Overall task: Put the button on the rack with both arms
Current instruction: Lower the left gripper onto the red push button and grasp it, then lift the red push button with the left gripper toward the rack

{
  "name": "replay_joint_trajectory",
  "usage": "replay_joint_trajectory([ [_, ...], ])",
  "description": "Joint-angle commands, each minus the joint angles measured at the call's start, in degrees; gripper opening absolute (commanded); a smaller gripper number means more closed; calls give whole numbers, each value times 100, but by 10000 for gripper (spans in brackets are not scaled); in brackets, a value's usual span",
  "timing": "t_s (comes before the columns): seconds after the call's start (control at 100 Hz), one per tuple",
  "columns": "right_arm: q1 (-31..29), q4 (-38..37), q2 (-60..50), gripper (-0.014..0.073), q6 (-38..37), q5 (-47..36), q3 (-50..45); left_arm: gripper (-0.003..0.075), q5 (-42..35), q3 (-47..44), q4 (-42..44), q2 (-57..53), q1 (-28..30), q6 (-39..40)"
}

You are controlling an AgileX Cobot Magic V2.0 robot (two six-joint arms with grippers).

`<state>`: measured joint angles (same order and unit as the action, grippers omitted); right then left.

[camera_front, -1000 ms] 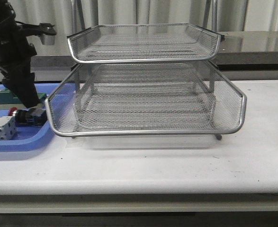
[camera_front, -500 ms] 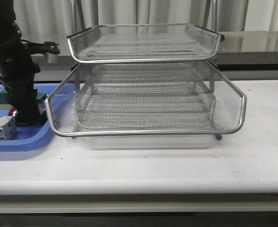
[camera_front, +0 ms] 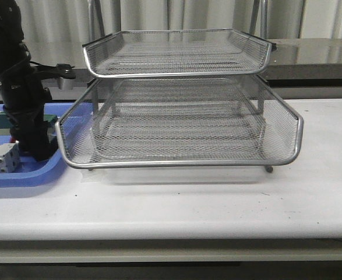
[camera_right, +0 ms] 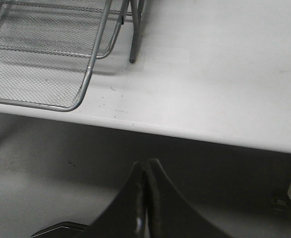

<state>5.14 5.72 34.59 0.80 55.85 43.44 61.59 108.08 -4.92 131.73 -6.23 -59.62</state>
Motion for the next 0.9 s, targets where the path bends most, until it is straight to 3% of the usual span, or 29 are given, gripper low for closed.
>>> replay_joint_trajectory([
  [0.0,-27,-20,6,-71,6,-274,168,482,-69,164,-89,-340,-24,-10],
  [0.19,-27,-20,6,-71,6,-274,168,233,-104,164,-89,-340,-24,-10],
  [0.33,-27,-20,6,-71,6,-274,168,137,-118,264,-89,-340,-24,-10],
  [0.51,-27,-20,6,-71,6,-274,168,101,204,740,-89,-432,-24,150],
  [0.74,-27,-20,6,-71,6,-274,168,101,1188,1518,-89,-595,38,185],
  [0.89,-27,-20,6,-71,6,-274,168,101,1189,1589,-89,-863,114,577],
])
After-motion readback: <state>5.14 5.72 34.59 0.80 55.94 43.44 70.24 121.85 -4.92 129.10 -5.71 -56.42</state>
